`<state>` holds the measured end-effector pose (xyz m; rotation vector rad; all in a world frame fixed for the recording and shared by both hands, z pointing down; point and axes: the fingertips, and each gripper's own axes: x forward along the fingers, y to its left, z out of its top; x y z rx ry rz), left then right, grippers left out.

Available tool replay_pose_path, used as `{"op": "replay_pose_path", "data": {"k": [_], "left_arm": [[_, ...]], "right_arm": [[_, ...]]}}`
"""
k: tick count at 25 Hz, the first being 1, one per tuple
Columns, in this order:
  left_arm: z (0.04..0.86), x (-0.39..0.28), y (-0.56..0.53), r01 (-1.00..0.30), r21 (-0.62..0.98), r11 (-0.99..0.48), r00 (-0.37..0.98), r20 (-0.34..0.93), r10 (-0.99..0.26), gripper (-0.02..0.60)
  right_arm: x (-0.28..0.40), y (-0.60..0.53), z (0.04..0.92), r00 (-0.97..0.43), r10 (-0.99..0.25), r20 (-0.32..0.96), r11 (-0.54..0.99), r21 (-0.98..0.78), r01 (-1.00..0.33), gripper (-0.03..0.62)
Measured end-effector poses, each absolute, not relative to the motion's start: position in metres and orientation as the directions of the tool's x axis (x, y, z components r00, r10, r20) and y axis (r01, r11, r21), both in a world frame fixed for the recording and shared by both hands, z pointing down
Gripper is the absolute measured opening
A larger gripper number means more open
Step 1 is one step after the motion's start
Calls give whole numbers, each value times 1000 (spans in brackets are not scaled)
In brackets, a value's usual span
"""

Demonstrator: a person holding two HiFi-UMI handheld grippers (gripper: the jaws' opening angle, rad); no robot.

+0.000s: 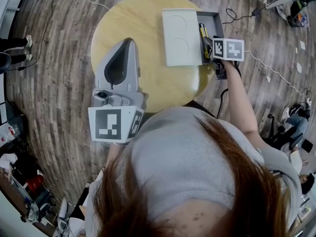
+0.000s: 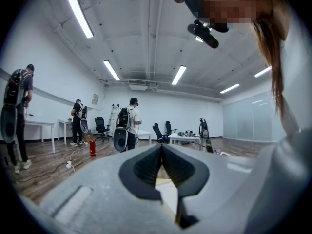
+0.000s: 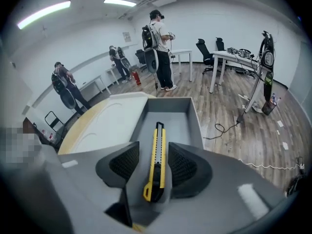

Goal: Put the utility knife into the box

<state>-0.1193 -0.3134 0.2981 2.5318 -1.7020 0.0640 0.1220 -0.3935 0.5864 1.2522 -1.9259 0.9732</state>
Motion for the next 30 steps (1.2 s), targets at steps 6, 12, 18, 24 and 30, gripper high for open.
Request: {"op": "replay_pose_path", "data": {"k": [6,12,18,24,30], "left_arm": [[297,-110,-309,-916,50,-398,401,80,-912,-6],[290,-112,-307,-918,38,-396,397,68,-915,-6],[274,-115,-310,-923,21,-385,386,36,-922,-6],[266,-110,-303,-925,-3,-379,379,20,-925,-6],[257,-107,-301,-928,-24,-371,371,0,-929,-6]], "right_arm": [[117,-403,505,-423,-622,659,318,-281,-906,176],[101,-402,419,-463,-739,489,405,-227,-886,176],[78,-390,329,-525,-805,275,501,-159,-851,150],[64,-366,254,-607,-792,65,599,-112,-793,147],[75,-353,215,-594,-799,-92,601,-129,-789,80]]}}
